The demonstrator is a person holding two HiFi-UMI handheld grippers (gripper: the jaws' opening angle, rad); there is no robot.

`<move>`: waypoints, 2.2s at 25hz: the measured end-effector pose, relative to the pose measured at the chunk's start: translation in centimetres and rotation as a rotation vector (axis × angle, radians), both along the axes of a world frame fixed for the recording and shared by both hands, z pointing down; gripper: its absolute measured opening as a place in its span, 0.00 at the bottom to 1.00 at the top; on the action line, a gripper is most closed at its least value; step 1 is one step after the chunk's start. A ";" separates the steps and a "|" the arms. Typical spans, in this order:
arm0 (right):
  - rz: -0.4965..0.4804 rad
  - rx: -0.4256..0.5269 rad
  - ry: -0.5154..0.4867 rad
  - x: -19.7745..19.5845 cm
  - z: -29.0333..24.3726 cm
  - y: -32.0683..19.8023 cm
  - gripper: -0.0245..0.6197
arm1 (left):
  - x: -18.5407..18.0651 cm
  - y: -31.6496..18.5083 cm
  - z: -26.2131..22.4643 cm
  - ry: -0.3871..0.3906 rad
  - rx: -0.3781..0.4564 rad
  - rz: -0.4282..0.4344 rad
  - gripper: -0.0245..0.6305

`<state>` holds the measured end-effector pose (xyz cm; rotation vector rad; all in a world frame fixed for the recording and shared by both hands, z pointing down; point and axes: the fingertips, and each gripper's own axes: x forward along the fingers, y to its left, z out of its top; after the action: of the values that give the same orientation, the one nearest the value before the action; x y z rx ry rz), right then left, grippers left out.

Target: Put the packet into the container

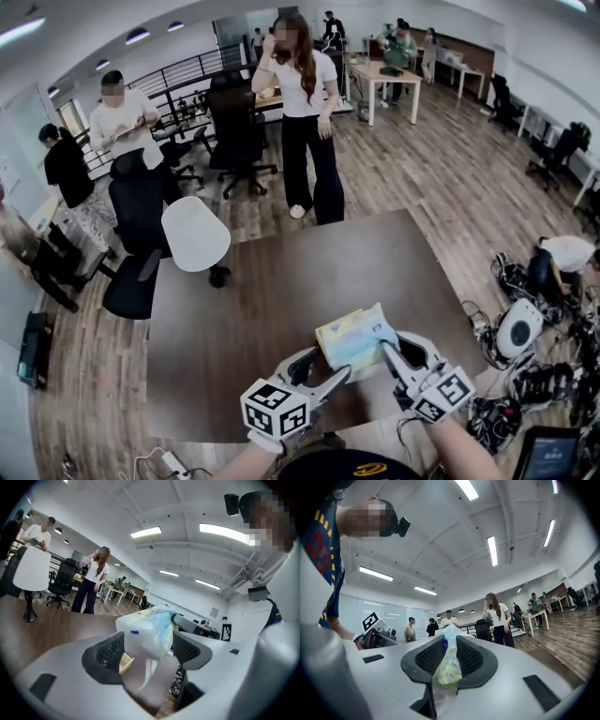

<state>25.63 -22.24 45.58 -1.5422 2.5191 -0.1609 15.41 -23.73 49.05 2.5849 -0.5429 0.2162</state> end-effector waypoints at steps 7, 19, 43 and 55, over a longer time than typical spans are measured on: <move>-0.036 0.019 -0.021 -0.7 -0.6 -3.1 0.17 | 0.0 -3.8 -0.3 0.007 0.045 -0.039 0.46; -0.256 -0.080 0.151 -1.0 0.8 -6.9 0.17 | 0.3 -6.8 0.8 -0.105 0.238 -0.087 0.43; -0.409 -0.209 0.284 2.4 13.1 -8.4 0.17 | 3.5 -6.9 10.9 -0.367 0.287 -0.180 0.43; -0.401 -0.278 0.426 2.9 20.0 -7.9 0.17 | 3.3 -6.0 17.1 -0.456 0.262 -0.107 0.42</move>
<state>28.50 -30.12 65.53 -1.2350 3.2504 -0.2708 18.75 -29.76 66.13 2.7516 -0.9217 0.7542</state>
